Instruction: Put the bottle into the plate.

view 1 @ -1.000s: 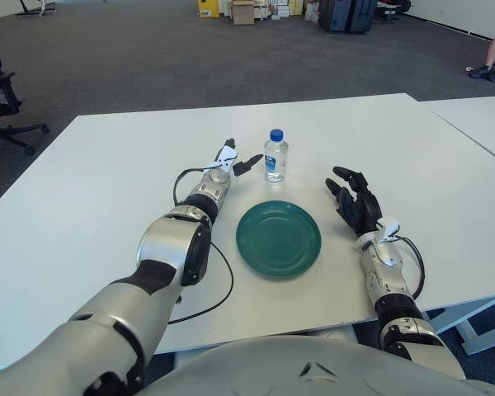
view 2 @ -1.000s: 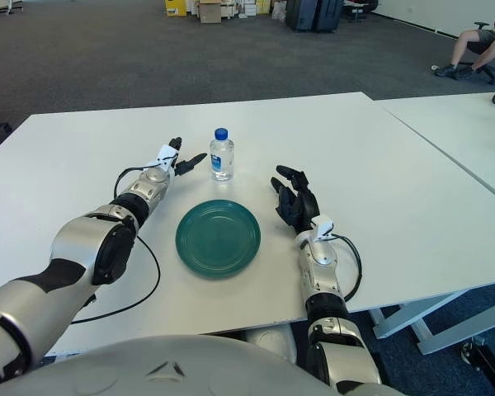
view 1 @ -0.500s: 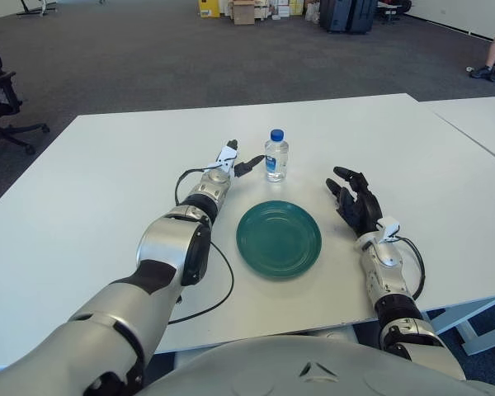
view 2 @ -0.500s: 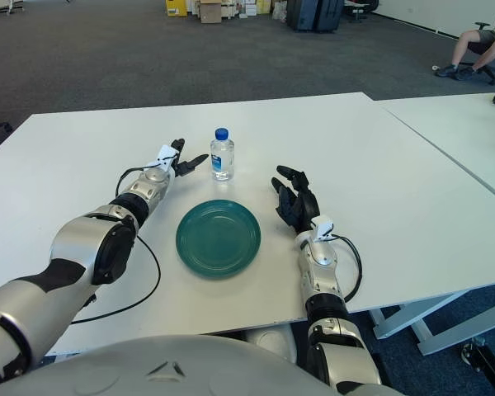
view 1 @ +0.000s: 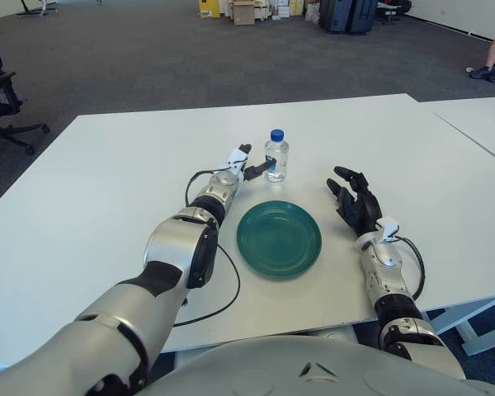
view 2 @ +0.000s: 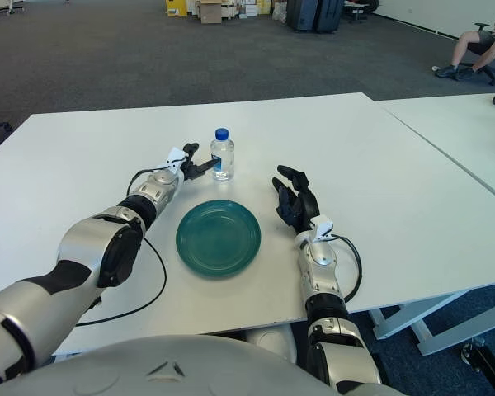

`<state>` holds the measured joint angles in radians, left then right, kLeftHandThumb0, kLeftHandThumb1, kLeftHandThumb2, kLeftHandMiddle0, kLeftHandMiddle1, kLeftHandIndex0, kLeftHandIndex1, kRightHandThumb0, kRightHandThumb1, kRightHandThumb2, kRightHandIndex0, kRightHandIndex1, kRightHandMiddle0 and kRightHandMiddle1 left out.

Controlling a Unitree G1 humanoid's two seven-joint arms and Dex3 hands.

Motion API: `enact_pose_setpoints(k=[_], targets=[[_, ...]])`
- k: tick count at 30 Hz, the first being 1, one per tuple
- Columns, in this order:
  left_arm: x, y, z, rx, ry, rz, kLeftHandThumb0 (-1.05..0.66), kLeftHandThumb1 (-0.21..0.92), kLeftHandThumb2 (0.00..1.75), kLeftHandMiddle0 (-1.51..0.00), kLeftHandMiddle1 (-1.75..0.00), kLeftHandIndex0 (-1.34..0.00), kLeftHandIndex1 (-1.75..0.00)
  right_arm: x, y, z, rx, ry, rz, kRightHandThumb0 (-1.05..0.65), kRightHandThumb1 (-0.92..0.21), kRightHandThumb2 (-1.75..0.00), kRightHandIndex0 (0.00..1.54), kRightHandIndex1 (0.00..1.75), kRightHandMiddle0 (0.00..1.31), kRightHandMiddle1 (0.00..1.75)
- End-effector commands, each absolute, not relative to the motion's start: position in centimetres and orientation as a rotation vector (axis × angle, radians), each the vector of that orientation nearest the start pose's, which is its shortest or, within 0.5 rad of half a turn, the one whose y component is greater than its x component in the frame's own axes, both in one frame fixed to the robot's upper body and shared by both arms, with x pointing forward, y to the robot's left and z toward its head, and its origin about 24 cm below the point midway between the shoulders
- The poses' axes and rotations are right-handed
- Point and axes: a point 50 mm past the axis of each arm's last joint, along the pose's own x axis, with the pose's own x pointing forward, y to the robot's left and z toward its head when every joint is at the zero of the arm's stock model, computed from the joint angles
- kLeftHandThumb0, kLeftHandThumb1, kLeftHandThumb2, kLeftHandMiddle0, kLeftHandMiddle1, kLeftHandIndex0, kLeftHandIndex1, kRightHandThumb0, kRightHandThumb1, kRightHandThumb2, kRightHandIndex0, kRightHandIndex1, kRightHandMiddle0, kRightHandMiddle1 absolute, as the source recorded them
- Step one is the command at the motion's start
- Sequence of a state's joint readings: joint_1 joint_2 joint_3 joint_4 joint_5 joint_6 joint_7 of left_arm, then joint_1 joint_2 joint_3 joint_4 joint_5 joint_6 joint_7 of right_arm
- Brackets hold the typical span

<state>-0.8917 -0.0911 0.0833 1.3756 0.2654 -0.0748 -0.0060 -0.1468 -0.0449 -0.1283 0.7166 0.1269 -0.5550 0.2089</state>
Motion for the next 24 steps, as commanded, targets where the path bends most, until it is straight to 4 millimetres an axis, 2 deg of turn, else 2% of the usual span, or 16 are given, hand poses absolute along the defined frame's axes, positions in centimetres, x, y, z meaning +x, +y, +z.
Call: enact_pose_setpoints(k=[1,18,24], targets=[[36.0,5.3,2.1,0.294,0.382,-0.341,-0.96,0.9,0.03,-0.25,-0.14,0.0,-0.45,22.9,-17.0,-5.9,0.117,0.15,0.023,-0.52,-0.92,-0.77,0.4,0.01,0.0,0.85],[35.6,4.3,1.9,0.256,0.41,-0.418,-0.88,0.89,0.01,-0.36,-0.23,0.0,-0.66,22.9,-16.6,-5.9,0.126,0.148,0.01,-0.5,-0.92,-0.76,0.41,0.02,0.0,0.89],[35.5,3.9,1.9,0.22,0.414,-0.454,-0.86,0.88,0.01,-0.4,-0.37,0.0,-0.8,23.0,-16.5,-6.0,0.13,0.146,0.003,-0.49,-0.92,-0.77,0.42,0.02,0.01,0.9]])
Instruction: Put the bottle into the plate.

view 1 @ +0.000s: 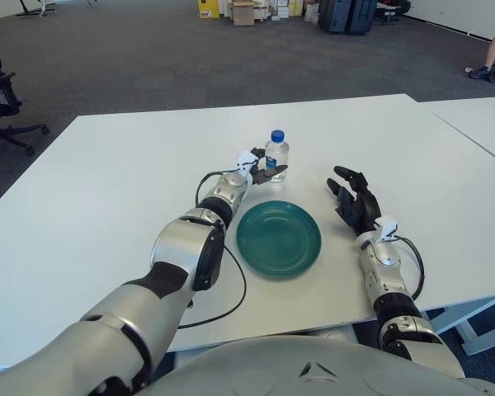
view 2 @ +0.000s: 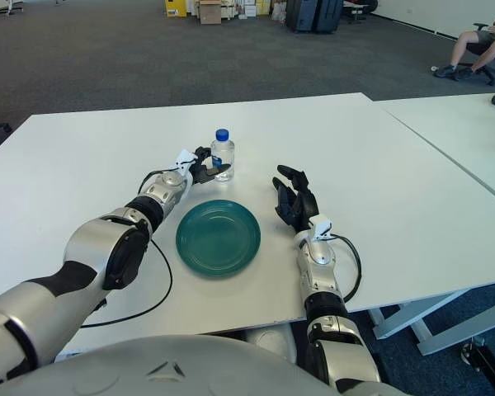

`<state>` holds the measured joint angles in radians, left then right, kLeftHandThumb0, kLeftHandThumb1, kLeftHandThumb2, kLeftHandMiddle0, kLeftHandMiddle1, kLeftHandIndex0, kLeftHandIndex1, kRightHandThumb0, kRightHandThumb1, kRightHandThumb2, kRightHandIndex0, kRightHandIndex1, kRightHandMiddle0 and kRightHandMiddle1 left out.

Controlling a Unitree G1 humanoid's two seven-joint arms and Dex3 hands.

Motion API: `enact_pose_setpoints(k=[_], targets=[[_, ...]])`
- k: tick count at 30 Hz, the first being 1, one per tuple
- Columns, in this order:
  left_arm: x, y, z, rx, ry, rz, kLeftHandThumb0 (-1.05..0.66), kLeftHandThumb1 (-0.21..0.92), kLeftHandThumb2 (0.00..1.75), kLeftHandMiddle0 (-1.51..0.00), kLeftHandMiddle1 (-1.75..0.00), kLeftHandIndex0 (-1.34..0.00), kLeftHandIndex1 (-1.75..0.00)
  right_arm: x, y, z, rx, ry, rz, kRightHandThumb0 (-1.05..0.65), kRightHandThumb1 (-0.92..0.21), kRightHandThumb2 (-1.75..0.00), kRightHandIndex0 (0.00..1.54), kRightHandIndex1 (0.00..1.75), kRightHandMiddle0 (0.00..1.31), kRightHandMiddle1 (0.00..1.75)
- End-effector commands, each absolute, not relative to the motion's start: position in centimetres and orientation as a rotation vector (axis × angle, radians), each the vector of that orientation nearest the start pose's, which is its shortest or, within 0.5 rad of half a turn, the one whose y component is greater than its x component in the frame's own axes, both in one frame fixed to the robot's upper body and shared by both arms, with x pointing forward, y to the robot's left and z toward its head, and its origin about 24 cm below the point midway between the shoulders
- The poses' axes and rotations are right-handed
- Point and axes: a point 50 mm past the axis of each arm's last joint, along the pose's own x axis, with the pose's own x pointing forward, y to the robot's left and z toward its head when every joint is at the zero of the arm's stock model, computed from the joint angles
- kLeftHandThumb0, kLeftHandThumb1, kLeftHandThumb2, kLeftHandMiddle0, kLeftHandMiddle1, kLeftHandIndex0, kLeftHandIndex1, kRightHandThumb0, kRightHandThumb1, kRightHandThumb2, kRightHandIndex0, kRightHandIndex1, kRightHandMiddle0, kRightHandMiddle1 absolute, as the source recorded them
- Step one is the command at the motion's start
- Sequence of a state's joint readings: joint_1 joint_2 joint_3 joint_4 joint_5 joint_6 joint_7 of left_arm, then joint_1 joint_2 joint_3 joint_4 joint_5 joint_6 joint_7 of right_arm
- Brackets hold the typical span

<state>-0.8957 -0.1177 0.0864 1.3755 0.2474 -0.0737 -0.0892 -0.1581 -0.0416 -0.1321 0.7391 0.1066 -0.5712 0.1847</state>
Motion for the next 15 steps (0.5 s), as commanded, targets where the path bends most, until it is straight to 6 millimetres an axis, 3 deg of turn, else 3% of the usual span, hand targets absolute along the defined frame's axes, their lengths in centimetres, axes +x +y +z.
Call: enact_pose_setpoints(k=[1,15], targets=[[35.49,3.88,1.95,0.219,0.413,-0.457,-0.86,0.88,0.01,-0.4,-0.41,0.0,-0.83,23.03,-16.5,-5.97,0.129,0.147,0.002,-0.49,-0.92,-0.77,0.42,0.02,0.01,0.9],[35.49,3.41,2.22,0.267,0.388,-0.493,-0.83,0.87,0.0,-0.41,-0.56,0.0,-0.98,23.19,-16.06,-6.06,0.141,0.152,-0.008,-0.47,-0.92,-0.78,0.43,0.02,0.01,0.91]])
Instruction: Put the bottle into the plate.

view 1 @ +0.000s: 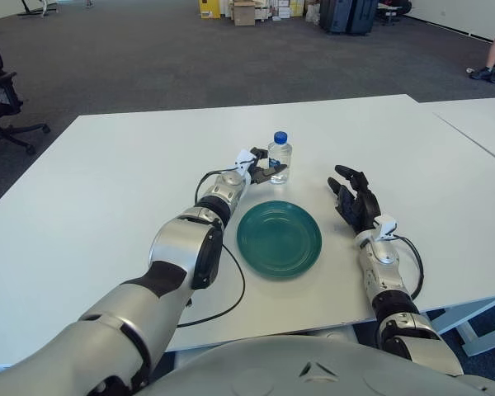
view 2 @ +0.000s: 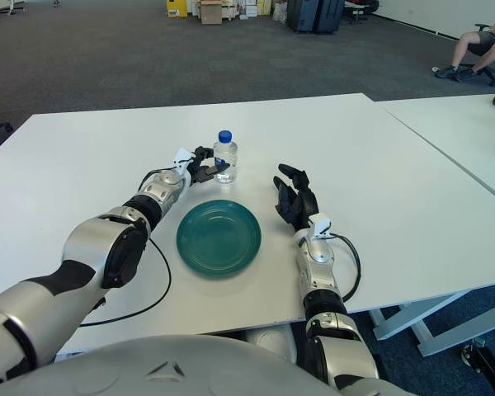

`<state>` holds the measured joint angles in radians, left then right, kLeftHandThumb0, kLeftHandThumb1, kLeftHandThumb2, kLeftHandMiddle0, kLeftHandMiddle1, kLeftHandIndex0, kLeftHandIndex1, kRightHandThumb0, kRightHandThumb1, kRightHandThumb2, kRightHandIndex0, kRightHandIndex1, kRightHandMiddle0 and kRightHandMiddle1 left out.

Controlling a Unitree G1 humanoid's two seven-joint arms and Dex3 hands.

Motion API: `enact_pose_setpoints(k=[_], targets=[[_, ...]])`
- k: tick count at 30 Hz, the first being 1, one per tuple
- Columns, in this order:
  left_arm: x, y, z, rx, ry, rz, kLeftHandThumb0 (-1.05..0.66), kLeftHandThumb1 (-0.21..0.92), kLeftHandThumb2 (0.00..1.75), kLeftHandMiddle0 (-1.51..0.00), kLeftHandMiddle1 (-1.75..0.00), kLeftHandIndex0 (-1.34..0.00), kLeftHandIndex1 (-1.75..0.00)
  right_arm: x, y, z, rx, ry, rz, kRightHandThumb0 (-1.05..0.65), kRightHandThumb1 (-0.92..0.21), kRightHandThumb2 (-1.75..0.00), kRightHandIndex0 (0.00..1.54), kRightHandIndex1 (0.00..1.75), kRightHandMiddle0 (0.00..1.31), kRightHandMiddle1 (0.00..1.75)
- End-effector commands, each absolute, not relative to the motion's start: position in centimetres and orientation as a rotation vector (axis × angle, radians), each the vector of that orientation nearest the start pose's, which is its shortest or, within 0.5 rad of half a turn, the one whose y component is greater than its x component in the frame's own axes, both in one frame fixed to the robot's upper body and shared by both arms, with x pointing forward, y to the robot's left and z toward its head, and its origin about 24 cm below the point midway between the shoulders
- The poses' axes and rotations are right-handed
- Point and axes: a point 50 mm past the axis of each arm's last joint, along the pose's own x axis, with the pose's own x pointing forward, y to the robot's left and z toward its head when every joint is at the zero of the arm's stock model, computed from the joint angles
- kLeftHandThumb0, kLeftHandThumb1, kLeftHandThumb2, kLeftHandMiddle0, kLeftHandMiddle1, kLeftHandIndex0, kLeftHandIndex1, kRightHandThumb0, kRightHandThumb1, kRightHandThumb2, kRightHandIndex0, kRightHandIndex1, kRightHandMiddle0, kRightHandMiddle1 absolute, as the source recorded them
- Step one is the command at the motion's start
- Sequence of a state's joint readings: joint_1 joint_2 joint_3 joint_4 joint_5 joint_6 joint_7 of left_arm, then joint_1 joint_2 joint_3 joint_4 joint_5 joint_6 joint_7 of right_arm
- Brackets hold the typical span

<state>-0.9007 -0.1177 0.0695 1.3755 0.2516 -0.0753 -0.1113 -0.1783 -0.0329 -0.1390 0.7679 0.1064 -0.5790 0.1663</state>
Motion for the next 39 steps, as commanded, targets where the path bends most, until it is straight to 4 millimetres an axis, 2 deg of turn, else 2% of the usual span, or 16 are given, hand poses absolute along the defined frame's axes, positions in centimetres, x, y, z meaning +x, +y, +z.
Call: enact_pose_setpoints(k=[1,11,21,30,33,34,35,39], targets=[[35.5,3.4,2.2,0.268,0.387,-0.494,-0.81,0.86,0.0,-0.41,-0.56,0.0,-1.0,23.2,-16.0,-6.1,0.141,0.152,-0.008,-0.47,-0.92,-0.78,0.43,0.02,0.01,0.91],[35.3,2.9,2.3,0.277,0.361,-0.539,-0.76,0.87,0.0,-0.4,-0.58,-0.02,-1.09,23.2,-16.0,-6.0,0.145,0.147,-0.023,-0.47,-0.92,-0.77,0.42,0.01,0.02,0.92],[35.0,2.2,2.5,0.254,0.309,-0.612,-0.77,0.88,0.01,-0.37,-0.58,-0.04,-1.1,23.2,-16.4,-5.9,0.132,0.127,-0.036,-0.49,-0.92,-0.8,0.42,0.01,0.0,0.89],[34.5,0.5,3.1,0.158,0.277,-0.698,-0.82,0.91,0.03,-0.33,-0.56,-0.04,-1.08,22.8,-17.5,-4.6,0.136,0.044,-0.167,-0.47,-0.92,-0.76,0.44,0.02,0.02,0.9],[34.3,-0.2,3.4,0.131,0.263,-0.738,-0.82,0.92,0.12,-0.32,-0.53,-0.03,-1.07,22.6,-17.8,-4.3,0.122,0.024,-0.2,-0.47,-0.91,-0.75,0.45,0.02,0.03,0.91],[34.3,-0.4,3.5,0.118,0.26,-0.753,-0.82,0.92,0.19,-0.33,-0.53,-0.03,-1.07,22.5,-17.9,-4.1,0.116,0.014,-0.212,-0.46,-0.91,-0.75,0.45,0.02,0.03,0.91],[34.2,-0.6,3.6,0.109,0.258,-0.764,-0.82,0.92,0.33,-0.33,-0.52,-0.04,-1.09,22.5,-17.9,-4.0,0.113,0.007,-0.22,-0.46,-0.91,-0.75,0.46,0.02,0.04,0.91],[34.1,-1.0,3.8,0.079,0.264,-0.797,-0.82,0.92,0.56,-0.34,-0.51,-0.05,-1.13,22.3,-18.0,-3.5,0.105,-0.019,-0.231,-0.47,-0.92,-0.76,0.47,0.02,0.04,0.91]])
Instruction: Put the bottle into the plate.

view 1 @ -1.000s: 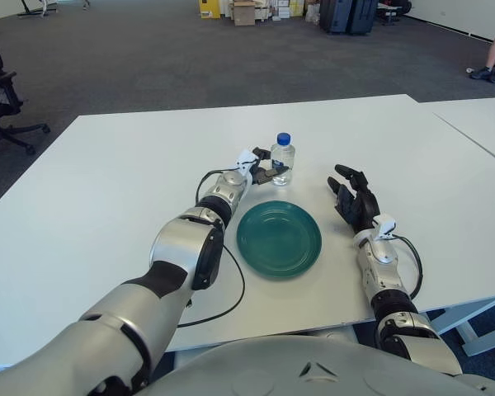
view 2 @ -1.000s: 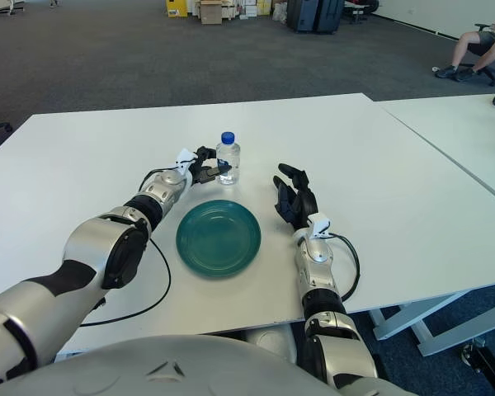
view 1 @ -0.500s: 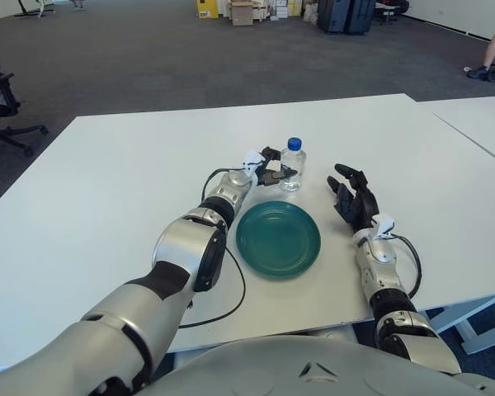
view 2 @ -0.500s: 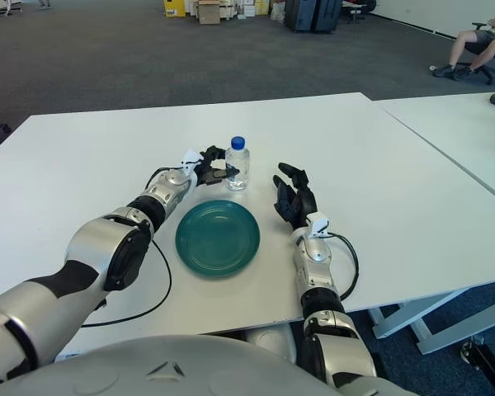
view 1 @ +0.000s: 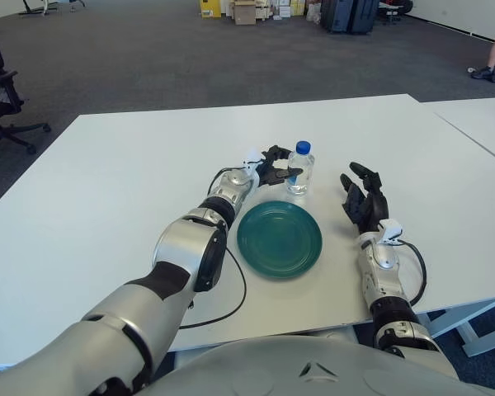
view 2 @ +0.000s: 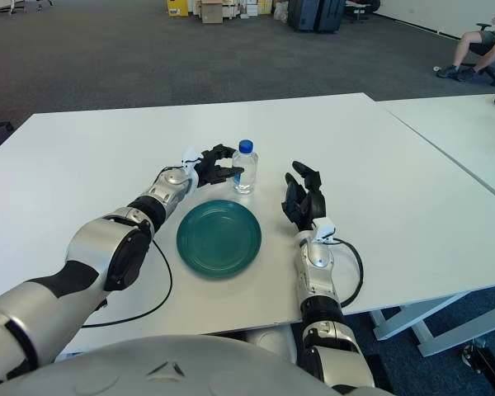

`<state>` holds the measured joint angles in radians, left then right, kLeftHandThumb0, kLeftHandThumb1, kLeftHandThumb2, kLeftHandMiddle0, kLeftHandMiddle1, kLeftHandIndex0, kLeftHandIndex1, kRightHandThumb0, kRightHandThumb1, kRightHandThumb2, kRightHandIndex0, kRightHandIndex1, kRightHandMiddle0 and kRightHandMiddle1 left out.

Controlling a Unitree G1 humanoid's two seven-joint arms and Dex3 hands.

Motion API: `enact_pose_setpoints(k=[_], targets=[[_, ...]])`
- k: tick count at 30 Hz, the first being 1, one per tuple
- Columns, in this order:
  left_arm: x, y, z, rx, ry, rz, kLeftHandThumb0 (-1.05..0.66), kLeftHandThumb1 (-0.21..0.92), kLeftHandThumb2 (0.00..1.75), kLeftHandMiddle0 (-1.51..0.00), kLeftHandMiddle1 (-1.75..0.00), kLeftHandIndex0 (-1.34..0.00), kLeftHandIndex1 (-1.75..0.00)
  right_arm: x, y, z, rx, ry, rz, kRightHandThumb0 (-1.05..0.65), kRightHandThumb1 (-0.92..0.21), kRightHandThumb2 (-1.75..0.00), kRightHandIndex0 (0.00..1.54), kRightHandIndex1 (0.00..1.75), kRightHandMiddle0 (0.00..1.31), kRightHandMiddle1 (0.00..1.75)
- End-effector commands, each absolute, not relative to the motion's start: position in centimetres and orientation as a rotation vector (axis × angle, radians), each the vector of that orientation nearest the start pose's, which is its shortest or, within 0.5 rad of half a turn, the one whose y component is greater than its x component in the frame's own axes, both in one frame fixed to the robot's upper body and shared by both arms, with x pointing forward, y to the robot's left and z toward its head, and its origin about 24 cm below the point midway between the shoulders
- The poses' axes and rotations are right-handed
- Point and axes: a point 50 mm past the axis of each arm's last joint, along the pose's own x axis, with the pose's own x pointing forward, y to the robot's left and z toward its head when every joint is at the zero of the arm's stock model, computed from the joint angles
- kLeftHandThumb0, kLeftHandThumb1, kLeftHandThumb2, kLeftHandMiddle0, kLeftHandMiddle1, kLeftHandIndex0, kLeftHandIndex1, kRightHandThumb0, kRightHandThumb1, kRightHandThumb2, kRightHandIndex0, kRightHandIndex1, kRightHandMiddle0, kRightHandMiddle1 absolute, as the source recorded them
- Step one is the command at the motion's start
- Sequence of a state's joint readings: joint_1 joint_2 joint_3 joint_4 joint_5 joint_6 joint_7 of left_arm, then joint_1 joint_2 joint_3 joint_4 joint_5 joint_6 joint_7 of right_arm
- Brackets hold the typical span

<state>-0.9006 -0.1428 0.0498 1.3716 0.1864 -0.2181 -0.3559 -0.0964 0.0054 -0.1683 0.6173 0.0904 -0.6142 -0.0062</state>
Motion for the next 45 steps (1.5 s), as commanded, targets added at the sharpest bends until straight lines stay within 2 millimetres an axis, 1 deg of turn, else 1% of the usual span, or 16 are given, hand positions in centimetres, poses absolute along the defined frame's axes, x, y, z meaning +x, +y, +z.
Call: enact_pose_setpoints(k=[1,3,9,15,18,24,29,32,35,36,41,45], targets=[[34.1,-1.1,3.8,0.072,0.267,-0.804,-0.82,0.92,0.62,-0.35,-0.51,-0.06,-1.14,22.3,-18.1,-3.4,0.104,-0.026,-0.233,-0.47,-0.92,-0.76,0.47,0.02,0.04,0.91],[34.0,-1.1,3.8,0.066,0.272,-0.811,-0.84,0.92,0.73,-0.36,-0.52,-0.07,-1.15,22.2,-18.1,-3.3,0.1,-0.032,-0.234,-0.48,-0.92,-0.77,0.46,0.02,0.03,0.91],[34.0,-1.2,3.8,0.065,0.283,-0.814,-0.88,0.92,0.9,-0.37,-0.52,-0.05,-1.13,22.2,-18.0,-3.1,0.091,-0.042,-0.229,-0.5,-0.92,-0.81,0.44,0.01,0.0,0.88],[34.1,-0.8,3.6,0.076,0.287,-0.79,-0.9,0.92,1.0,-0.38,-0.51,-0.04,-1.07,22.2,-17.6,-3.1,0.093,-0.041,-0.232,-0.49,-0.92,-0.81,0.44,0.01,0.0,0.87],[34.5,0.5,3.2,0.081,0.303,-0.745,-0.9,0.92,1.01,-0.38,-0.5,-0.02,-1.05,22.1,-17.4,-3.2,0.087,-0.033,-0.233,-0.48,-0.92,-0.81,0.46,0.01,0.0,0.88],[35.7,3.5,3.3,0.078,0.308,-0.634,-0.91,0.92,0.98,-0.38,-0.49,0.0,-1.03,22.0,-17.0,-3.3,0.097,-0.029,-0.228,-0.46,-0.92,-0.81,0.47,0.02,0.01,0.89],[36.2,5.0,3.3,0.073,0.299,-0.544,-0.92,0.92,0.97,-0.37,-0.48,0.0,-1.0,22.0,-16.7,-3.4,0.114,-0.029,-0.223,-0.44,-0.89,-0.83,0.49,0.02,0.03,0.9],[36.6,6.5,3.3,0.066,0.28,-0.452,-0.92,0.92,0.96,-0.35,-0.46,0.0,-0.96,22.0,-16.5,-3.4,0.123,-0.021,-0.219,-0.43,-0.88,-0.84,0.5,0.02,0.05,0.9],[36.7,7.5,3.3,0.065,0.272,-0.407,-0.93,0.92,0.96,-0.35,-0.44,0.0,-0.93,22.0,-16.3,-3.5,0.124,-0.014,-0.216,-0.42,-0.87,-0.84,0.5,0.02,0.06,0.91],[36.9,8.1,3.4,0.059,0.264,-0.375,-0.93,0.92,0.96,-0.35,-0.43,0.0,-0.92,22.0,-16.2,-3.6,0.124,-0.009,-0.211,-0.42,-0.87,-0.85,0.5,0.02,0.07,0.91],[37.4,10.3,3.8,0.014,0.231,-0.266,-0.9,0.92,0.94,-0.36,-0.41,0.0,-0.93,22.0,-15.9,-3.8,0.139,0.008,-0.209,-0.43,-0.87,-0.84,0.5,0.02,0.07,0.9],[37.4,11.4,3.8,-0.019,0.22,-0.201,-0.88,0.92,0.94,-0.37,-0.39,0.0,-0.94,22.0,-15.8,-4.0,0.146,0.02,-0.205,-0.44,-0.86,-0.84,0.5,0.02,0.09,0.92]])
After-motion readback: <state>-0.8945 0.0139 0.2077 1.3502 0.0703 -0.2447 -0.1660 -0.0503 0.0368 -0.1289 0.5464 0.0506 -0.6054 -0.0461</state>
